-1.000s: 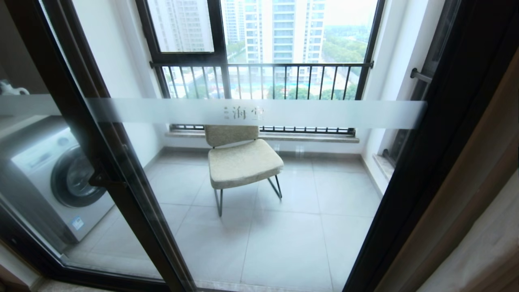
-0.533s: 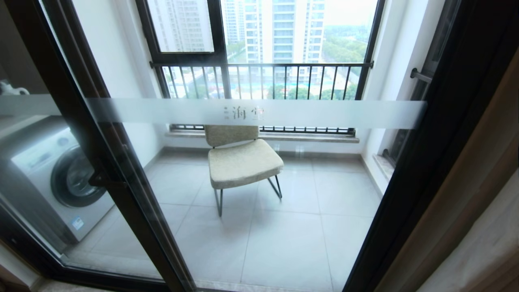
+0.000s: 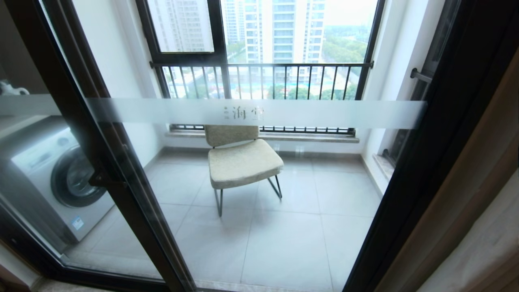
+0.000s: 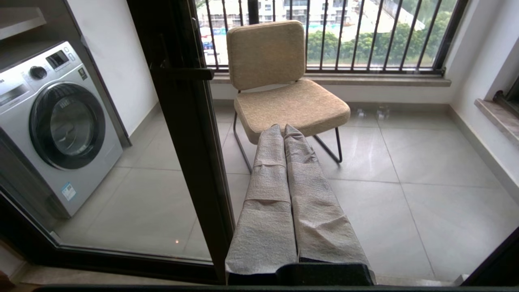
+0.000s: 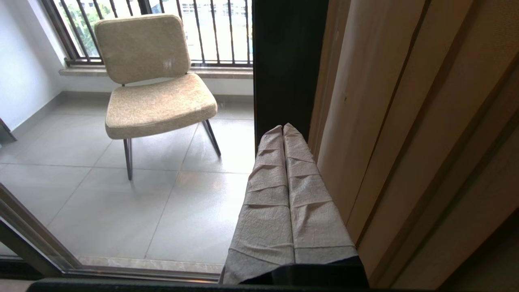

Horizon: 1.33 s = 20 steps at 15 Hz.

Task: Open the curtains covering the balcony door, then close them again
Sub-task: Close the inner curtains on both sides

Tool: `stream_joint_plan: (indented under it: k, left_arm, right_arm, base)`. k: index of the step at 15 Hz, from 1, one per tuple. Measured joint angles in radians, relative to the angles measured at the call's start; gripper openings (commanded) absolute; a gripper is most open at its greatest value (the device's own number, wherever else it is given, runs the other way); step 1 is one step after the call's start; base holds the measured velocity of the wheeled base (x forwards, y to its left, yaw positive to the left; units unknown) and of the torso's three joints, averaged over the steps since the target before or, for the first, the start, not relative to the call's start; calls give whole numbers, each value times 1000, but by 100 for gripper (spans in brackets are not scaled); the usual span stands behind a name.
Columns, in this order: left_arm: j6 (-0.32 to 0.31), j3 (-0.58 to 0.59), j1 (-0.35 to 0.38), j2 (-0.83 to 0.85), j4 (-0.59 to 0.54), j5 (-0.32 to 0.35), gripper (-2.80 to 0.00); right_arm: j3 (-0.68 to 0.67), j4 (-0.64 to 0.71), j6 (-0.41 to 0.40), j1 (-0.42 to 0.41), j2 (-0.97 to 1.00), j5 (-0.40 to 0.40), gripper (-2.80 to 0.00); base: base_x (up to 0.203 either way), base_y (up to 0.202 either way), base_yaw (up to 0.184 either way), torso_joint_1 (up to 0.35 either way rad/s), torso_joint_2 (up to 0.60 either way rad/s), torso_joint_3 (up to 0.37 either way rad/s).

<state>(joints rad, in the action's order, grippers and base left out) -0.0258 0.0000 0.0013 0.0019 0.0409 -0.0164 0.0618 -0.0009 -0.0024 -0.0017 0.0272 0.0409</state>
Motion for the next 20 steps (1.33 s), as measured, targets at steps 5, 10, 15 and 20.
stream_joint_plan:
  k: [5, 10, 15, 20]
  left_arm:
    - [0, 0, 0, 0, 0, 0, -280]
    - [0, 0, 0, 0, 0, 0, -280]
    - [0, 0, 0, 0, 0, 0, -280]
    - [0, 0, 0, 0, 0, 0, -280]
  right_arm:
    - [131, -56, -2, -15, 134, 6, -280]
    - [280, -135, 0, -258, 362, -14, -280]
    - [443, -141, 10, -389, 563, -34, 0]
    - [560, -176, 62, -409, 715, -36, 0]
  base:
    - [0, 0, 0, 0, 0, 0]
    - [0, 0, 0, 0, 0, 0]
    - [0, 0, 0, 0, 0, 0]
    - [0, 0, 0, 0, 0, 0]
